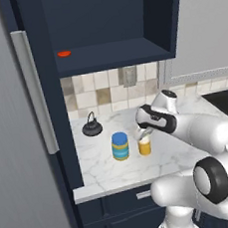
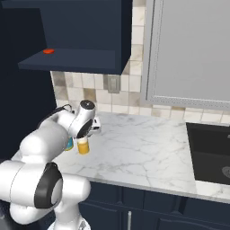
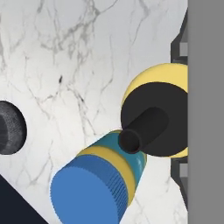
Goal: Pick the mustard and mayonnaise from the counter and place them in the cabinet.
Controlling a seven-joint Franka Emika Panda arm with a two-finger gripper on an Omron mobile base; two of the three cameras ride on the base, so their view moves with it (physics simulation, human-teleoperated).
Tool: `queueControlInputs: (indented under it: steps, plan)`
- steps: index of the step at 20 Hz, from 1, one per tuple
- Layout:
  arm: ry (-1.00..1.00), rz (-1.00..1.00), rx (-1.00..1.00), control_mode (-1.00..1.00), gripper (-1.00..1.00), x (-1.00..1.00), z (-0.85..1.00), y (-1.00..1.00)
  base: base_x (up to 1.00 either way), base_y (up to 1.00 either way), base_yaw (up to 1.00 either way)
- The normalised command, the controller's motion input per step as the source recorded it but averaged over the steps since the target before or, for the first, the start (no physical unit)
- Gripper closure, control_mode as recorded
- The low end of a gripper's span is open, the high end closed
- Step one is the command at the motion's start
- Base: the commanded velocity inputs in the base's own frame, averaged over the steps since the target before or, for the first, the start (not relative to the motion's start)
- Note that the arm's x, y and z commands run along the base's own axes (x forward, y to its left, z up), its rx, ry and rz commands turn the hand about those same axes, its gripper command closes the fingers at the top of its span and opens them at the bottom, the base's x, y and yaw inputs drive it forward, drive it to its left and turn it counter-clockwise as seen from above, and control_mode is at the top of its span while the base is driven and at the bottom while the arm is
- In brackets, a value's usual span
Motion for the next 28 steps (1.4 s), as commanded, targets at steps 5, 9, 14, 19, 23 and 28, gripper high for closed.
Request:
queueControlInputs:
  steps: [5,9,14,19,23,28]
  plan:
    - [-0.21,0.00,0.00,-1.00,1.00,-0.26,0.54,0.08,0.00,0.00,0.00]
    - [-0.23,-0.03,-0.04,-1.00,1.00,-0.21,0.76,0.06,0.00,0.00,0.00]
    - [-0.15,-0.14,-0.02,-1.00,1.00,-0.04,0.78,0.02,0.00,0.00,0.00]
    - [-0.04,-0.18,0.05,-1.00,1.00,0.00,0.90,0.00,0.00,0.00,0.00]
    - [0.00,-0.20,0.16,-1.00,1.00,0.00,0.85,0.00,0.00,0.00,0.00]
    - [0.00,-0.22,0.18,-1.00,1.00,-0.01,0.83,0.00,0.00,0.00,0.00]
